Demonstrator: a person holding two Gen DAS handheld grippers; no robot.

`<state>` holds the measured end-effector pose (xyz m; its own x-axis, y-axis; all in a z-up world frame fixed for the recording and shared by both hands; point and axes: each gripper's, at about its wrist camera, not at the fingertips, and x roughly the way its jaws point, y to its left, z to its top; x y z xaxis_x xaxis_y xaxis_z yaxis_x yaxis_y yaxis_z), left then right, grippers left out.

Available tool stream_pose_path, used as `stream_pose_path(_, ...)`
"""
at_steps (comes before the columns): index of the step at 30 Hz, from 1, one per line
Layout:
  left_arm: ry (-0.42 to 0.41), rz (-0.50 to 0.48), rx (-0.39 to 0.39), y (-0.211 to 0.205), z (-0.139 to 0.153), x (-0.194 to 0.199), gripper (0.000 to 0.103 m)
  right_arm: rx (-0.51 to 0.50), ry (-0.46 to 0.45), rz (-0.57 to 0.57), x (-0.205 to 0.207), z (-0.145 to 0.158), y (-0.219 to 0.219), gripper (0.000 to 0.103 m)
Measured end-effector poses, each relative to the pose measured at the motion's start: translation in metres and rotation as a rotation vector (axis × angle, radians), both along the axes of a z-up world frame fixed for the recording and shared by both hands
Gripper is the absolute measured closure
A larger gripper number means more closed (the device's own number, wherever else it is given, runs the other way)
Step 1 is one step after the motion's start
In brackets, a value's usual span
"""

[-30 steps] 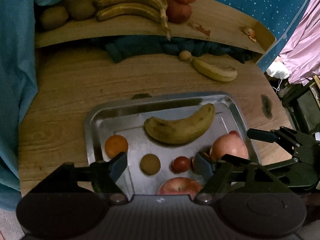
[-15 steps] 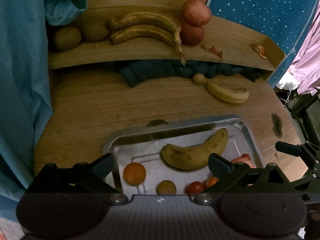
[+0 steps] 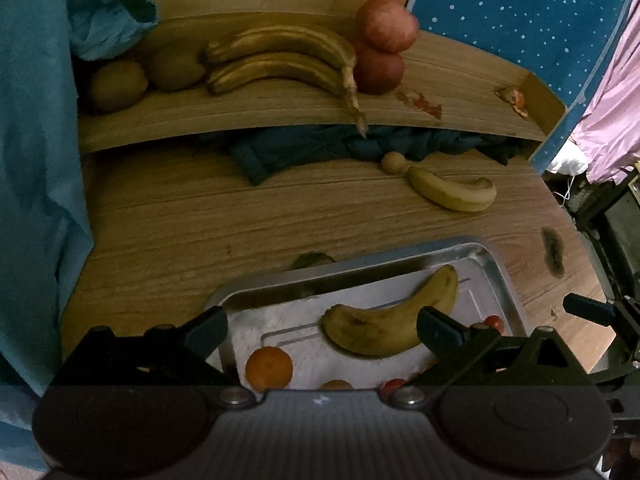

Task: Organize fruits
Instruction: 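Lift both open tools away from the tray toward the loose banana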

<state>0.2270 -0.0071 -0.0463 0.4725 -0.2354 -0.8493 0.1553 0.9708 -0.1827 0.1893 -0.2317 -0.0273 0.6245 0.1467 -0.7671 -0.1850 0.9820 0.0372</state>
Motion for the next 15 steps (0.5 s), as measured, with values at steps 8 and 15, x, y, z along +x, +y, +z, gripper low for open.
stream_pose_path(8, 0.005, -0.031, -0.021, 0.006, -0.006, 0.004, 0.0, -0.027, -0.005, -0.031, -0.006, 0.001, 0.012, 0.001)
stream_pose_path(15, -0.01, -0.032, -0.04, 0.005, -0.006, 0.01, 0.0, -0.068, -0.011, -0.06, -0.006, 0.006, 0.012, 0.001)
